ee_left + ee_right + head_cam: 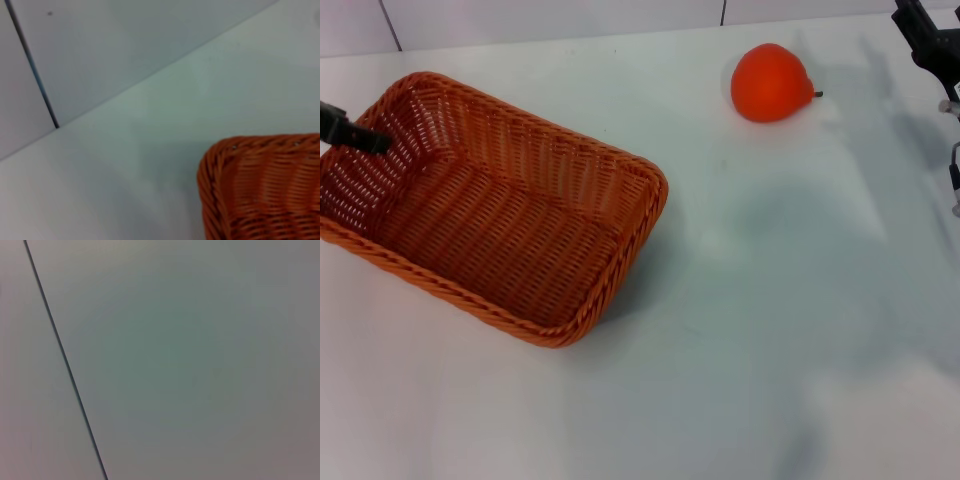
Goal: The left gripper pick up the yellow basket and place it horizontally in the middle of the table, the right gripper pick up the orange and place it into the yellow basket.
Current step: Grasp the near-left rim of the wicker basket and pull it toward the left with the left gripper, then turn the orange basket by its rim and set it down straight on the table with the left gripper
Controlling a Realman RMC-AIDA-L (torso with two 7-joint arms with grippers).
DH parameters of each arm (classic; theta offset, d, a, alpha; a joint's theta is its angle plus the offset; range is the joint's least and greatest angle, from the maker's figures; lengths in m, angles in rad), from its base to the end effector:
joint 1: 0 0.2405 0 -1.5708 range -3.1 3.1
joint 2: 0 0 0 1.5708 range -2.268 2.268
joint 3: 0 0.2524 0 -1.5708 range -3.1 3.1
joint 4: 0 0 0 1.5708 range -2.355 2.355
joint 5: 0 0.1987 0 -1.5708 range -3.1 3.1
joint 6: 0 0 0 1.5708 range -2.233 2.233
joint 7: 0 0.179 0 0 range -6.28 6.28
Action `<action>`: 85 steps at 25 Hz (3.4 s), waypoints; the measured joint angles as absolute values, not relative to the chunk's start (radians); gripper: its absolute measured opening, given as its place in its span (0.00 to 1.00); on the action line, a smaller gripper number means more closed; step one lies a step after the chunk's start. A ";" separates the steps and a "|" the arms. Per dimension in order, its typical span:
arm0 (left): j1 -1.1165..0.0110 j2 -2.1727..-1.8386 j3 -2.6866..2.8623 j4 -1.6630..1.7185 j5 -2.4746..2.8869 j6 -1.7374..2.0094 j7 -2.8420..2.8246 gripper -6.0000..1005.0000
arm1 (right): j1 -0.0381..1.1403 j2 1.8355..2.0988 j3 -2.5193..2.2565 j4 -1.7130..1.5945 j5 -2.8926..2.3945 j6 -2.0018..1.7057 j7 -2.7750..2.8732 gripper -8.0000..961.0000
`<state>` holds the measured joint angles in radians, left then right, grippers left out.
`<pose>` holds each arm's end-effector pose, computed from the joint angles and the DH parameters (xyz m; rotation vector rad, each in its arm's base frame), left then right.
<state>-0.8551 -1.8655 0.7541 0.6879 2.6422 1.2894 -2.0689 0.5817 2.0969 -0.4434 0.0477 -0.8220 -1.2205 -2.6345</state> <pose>-0.2676 0.4421 0.0583 -2.4284 -0.9484 0.2360 0.3054 0.3863 0.0145 -0.8545 -1.5072 -1.4700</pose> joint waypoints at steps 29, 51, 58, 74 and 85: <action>-0.876 -1.894 0.758 0.657 2.688 1.282 -2.066 0.20 | 0.585 2.097 -0.464 0.067 -0.825 -1.213 -2.634 0.98; -0.669 -1.972 0.450 0.756 2.400 1.451 -2.248 0.17 | 0.600 2.097 -0.466 0.067 -0.825 -1.183 -2.634 0.98; -0.603 -2.081 0.432 0.820 2.363 1.347 -2.288 0.17 | 0.602 2.097 -0.468 0.068 -0.825 -1.163 -2.634 0.98; -0.445 -2.172 0.499 0.823 2.115 1.274 -2.279 0.21 | 0.602 2.097 -0.479 0.069 -0.825 -1.155 -2.634 0.98; -0.432 -2.169 0.502 0.747 2.062 1.241 -2.229 0.25 | 0.613 2.097 -0.482 0.062 -0.825 -1.136 -2.634 0.98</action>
